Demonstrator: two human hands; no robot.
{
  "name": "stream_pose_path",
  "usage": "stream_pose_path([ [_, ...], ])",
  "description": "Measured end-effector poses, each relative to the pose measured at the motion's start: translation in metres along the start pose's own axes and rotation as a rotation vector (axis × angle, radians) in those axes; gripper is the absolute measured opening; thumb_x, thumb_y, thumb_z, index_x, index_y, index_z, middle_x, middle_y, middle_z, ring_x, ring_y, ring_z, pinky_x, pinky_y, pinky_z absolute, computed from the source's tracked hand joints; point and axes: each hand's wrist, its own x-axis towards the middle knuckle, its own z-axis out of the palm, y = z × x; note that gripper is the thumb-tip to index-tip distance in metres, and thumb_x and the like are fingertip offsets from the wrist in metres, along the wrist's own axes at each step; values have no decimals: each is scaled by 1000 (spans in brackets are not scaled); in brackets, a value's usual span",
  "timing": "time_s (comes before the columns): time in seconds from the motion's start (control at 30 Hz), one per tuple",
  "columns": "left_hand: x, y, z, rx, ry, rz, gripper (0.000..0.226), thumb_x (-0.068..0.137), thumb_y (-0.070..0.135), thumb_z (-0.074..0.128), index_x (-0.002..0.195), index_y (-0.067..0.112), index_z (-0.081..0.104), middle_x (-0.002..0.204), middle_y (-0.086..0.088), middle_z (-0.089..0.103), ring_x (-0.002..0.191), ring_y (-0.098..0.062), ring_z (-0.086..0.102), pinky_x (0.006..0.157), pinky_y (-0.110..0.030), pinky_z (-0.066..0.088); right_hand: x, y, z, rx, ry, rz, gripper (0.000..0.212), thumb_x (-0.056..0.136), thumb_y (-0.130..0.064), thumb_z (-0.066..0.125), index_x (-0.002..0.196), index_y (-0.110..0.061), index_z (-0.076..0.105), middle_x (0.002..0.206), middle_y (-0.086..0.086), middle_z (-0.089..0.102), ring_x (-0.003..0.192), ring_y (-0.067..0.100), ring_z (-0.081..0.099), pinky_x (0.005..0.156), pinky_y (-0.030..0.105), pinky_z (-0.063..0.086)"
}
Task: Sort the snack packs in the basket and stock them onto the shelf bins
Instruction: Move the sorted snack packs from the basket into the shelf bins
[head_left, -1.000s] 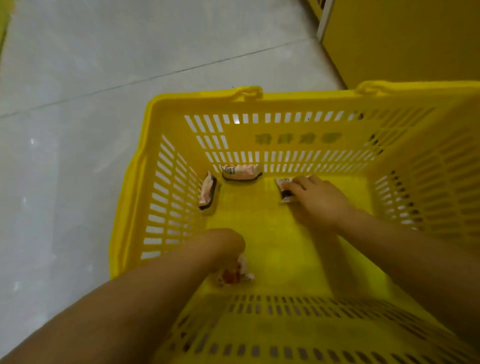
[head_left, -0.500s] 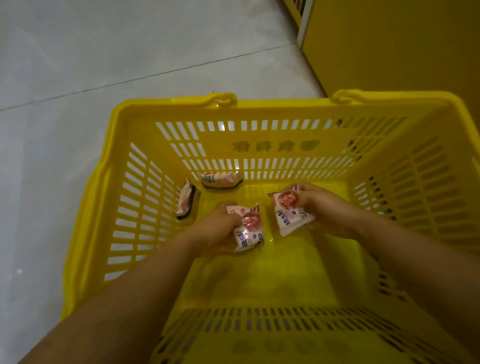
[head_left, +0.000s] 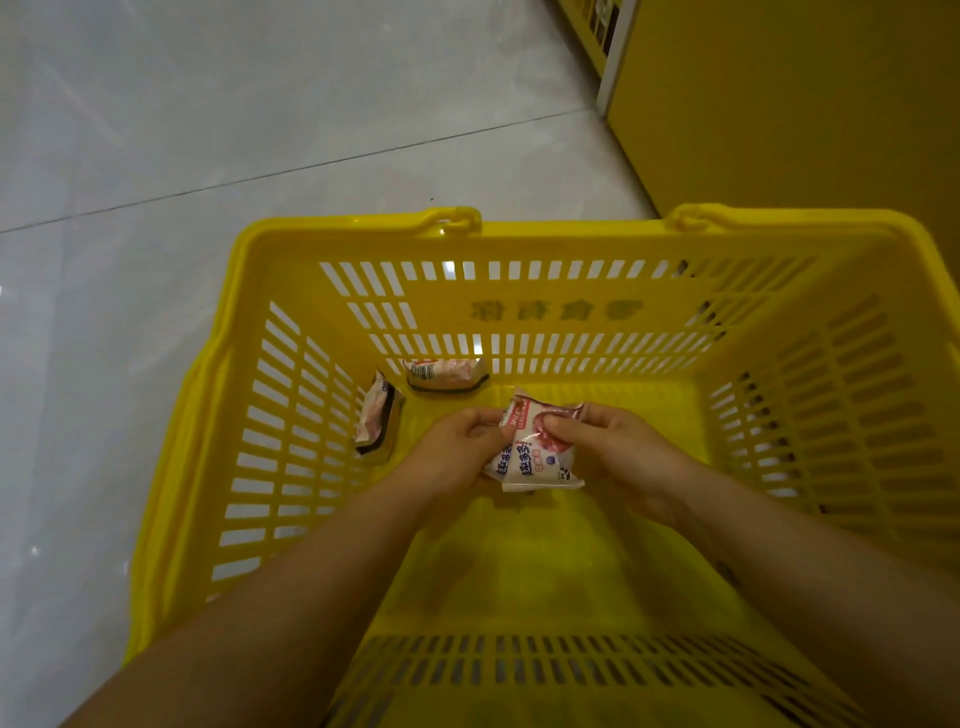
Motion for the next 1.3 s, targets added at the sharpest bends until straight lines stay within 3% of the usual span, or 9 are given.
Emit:
stream_pose_path([
  [0.1,0,3,-2,177,21,52,18,98,14,51,114,13,60,100,-2,72,77,-8,69,63,-22,54,1,0,4,180,-57,60,25,86,-15,65,106,-4,55,97,17,72,82,29,70,70,43,59],
  [0.23,2,11,-28,1028,590,424,30,91,20,57,122,21,61,125,0,59,108,-18,54,93,-32,42,9,1,-8,100,90,39,26,88,-13,65,109,-8,51,104,22,68,74,26,68,57,33,56],
  [0.37,4,3,-44,1366,629,247,51,89,25,55,138,18,43,147,-11,34,133,-31,32,108,-39,31,17,14,-35,38,431,-3,24,90,-11,63,111,-11,50,113,21,60,74,26,64,50,31,52],
  [0.47,4,-7,-36,1249,533,302,54,87,16,58,139,20,43,148,-12,27,127,-31,41,105,-39,35,19,16,-51,12,542,1,17,90,-12,62,103,-13,51,110,22,62,75,26,61,52,29,48],
  [0.6,4,-14,-24,989,325,395,42,85,2,56,127,12,55,133,-13,45,102,-28,57,93,-36,44,19,13,-62,-46,520,30,23,87,-13,66,105,-12,52,112,22,62,67,23,59,52,30,44],
  [0.67,9,-12,-25,980,417,467,38,85,2,55,122,11,57,125,-12,52,102,-29,56,88,-38,45,18,12,-66,-49,508,35,32,88,-13,66,115,-10,49,119,23,59,78,28,61,55,32,46],
  [0.8,22,6,-35,1174,614,594,42,89,14,59,130,15,52,130,-7,49,118,-27,43,85,-38,44,19,14,-68,-106,465,64,41,89,-13,63,126,-1,49,123,25,58,95,33,62,70,38,50],
  [1.1,19,-11,-52,1669,366,557,33,81,48,63,108,30,67,123,-2,52,118,-25,40,92,-39,34,17,13,-70,-102,331,17,32,87,-15,66,116,0,60,100,18,69,84,30,67,87,46,52],
  [1.3,17,-12,-56,1144,339,377,52,86,27,69,132,17,46,141,-5,35,123,-25,46,96,-35,45,22,15,-74,-190,407,15,33,88,-7,63,118,0,53,103,18,65,79,25,65,72,36,54],
])
